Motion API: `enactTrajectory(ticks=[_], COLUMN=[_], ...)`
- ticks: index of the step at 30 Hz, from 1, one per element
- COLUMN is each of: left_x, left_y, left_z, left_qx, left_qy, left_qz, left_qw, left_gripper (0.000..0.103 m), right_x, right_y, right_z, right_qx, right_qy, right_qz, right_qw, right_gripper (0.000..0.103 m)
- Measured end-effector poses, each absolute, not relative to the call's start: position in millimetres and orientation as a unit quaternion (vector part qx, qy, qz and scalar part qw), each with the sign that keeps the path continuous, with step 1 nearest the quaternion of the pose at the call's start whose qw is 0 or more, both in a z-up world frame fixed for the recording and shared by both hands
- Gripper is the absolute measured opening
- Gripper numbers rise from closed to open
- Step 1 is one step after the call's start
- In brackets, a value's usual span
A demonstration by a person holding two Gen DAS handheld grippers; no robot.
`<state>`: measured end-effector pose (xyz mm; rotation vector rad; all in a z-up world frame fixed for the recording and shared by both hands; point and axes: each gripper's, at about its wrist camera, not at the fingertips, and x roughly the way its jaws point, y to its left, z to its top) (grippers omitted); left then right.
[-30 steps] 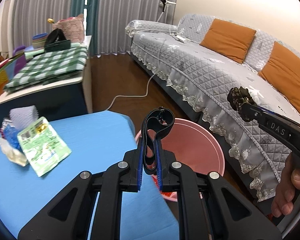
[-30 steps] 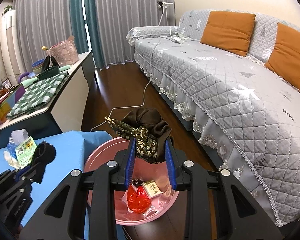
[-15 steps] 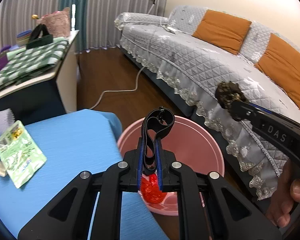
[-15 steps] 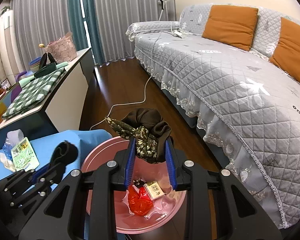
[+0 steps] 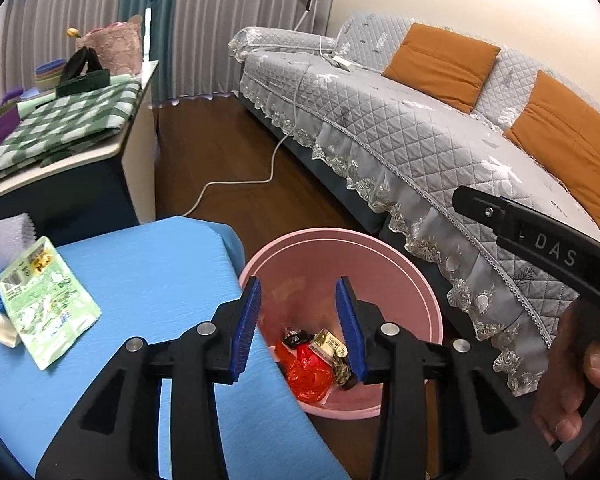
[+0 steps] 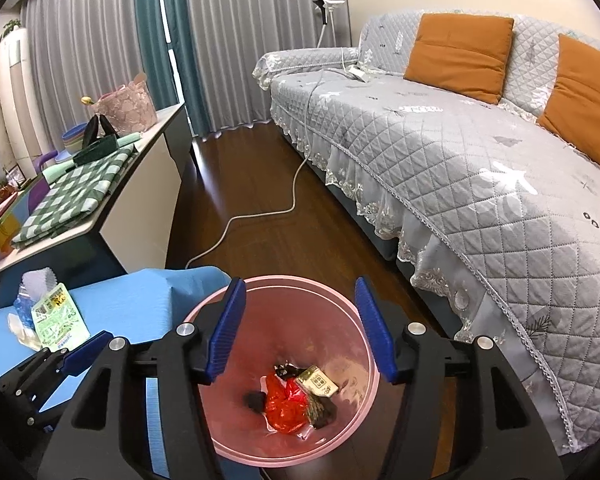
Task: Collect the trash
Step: 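Move both open tools back over the trash on the table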
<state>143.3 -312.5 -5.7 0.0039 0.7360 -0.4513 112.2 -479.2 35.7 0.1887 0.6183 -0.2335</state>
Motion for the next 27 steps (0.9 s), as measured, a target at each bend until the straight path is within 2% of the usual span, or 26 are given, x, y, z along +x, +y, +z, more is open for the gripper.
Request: enactTrajectory(ticks=[20, 27], left_x=[86, 80], left_y=[-174, -105], left_z=[41, 33], left_qx=[-0.048, -0.081], left_qy=[0.31, 0.306], left_qz=[-0.127, -0.068], left_qw=[0.941, 0.946], left_gripper=[0.038, 0.036], right_x=[83, 83], right_y=[-369, -319], right_z=[84, 81], right_qx=[0.05, 0.04], right_qy=[0.265, 0.269], right_qz=[-0.021, 0.023], right_qw=[0.963, 0.962], right_gripper=[0.057, 0.048])
